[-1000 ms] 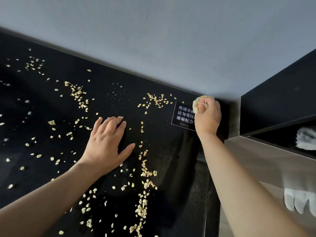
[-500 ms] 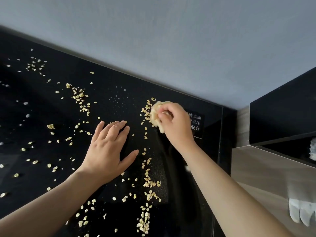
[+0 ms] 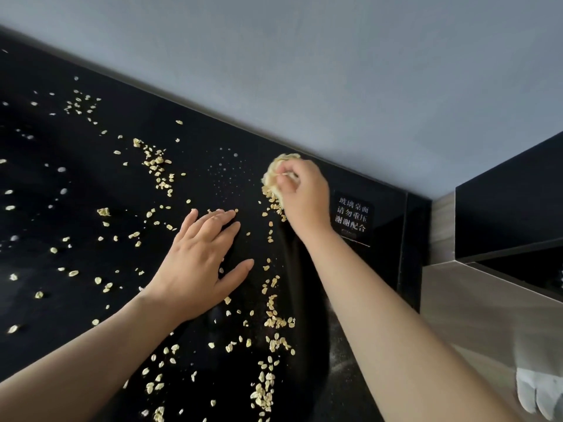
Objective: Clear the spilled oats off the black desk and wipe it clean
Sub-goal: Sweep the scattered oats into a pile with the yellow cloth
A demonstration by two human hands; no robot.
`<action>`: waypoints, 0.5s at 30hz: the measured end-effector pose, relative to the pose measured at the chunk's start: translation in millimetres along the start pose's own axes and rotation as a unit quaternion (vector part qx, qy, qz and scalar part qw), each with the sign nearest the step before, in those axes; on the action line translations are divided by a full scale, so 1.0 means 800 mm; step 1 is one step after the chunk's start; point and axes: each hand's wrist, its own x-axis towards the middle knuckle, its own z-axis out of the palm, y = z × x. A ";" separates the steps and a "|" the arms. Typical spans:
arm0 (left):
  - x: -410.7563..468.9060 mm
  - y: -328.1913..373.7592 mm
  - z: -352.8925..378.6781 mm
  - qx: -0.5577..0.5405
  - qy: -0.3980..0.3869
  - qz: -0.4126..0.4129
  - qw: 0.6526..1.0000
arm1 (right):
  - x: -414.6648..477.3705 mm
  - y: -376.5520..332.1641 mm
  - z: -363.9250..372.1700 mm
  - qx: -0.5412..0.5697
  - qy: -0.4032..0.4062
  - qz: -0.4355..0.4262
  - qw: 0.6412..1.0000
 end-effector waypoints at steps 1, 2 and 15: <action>-0.002 -0.002 -0.004 -0.008 0.006 0.012 1.000 | -0.008 -0.006 0.004 0.013 -0.042 -0.007 0.999; -0.005 -0.005 -0.008 -0.011 0.013 0.022 1.000 | -0.016 -0.010 0.004 0.026 -0.067 -0.014 0.997; -0.060 -0.038 -0.011 0.055 0.002 -0.067 0.996 | 0.003 0.010 0.001 -0.060 0.062 0.013 0.996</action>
